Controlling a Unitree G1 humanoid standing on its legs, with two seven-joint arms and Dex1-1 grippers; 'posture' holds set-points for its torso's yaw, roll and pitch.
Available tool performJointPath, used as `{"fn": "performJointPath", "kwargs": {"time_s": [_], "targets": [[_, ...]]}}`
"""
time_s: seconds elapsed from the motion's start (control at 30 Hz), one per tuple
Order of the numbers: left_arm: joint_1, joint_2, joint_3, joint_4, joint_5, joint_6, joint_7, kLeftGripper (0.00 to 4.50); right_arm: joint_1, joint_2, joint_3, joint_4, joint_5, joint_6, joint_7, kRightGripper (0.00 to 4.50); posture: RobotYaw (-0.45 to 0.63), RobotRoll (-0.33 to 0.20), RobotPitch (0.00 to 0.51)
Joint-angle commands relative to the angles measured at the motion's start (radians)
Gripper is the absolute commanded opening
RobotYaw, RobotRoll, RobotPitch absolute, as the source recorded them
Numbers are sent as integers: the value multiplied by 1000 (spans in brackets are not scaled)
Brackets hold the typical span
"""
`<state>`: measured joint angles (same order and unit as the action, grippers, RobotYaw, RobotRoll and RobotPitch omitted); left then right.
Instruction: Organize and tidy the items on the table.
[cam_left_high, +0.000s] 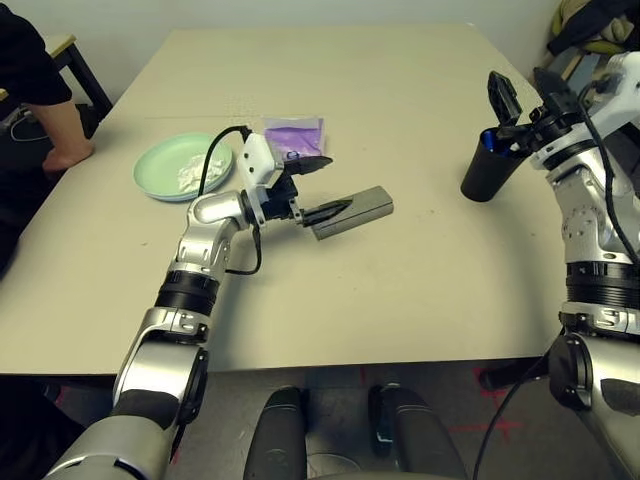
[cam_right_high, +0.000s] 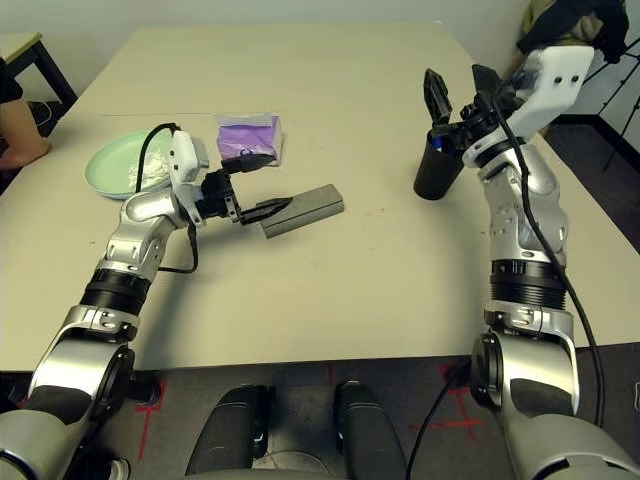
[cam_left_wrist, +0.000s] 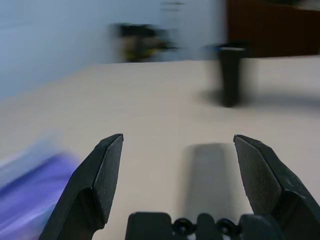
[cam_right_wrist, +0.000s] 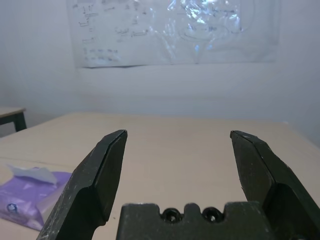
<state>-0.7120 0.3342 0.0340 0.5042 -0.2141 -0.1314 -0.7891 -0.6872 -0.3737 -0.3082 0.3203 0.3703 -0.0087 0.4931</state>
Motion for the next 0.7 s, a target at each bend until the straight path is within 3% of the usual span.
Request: {"fn": "performJointPath", "kwargs": {"time_s": [0.03,0.33,0.7], "targets": [[52,-26,71,-37,42,28,241,4500,70,20,16,-4,1,-65,42,4460,172,0,81],[157,-59,208,-132,52,13,578,4500,228,70,4,-84,-11,-125,-36,4460,189,0,93],[185,-6,248,-112,28,76,585,4500,337,69,-36,-96,-26,-128,-186,4460,207,0,101]]}}
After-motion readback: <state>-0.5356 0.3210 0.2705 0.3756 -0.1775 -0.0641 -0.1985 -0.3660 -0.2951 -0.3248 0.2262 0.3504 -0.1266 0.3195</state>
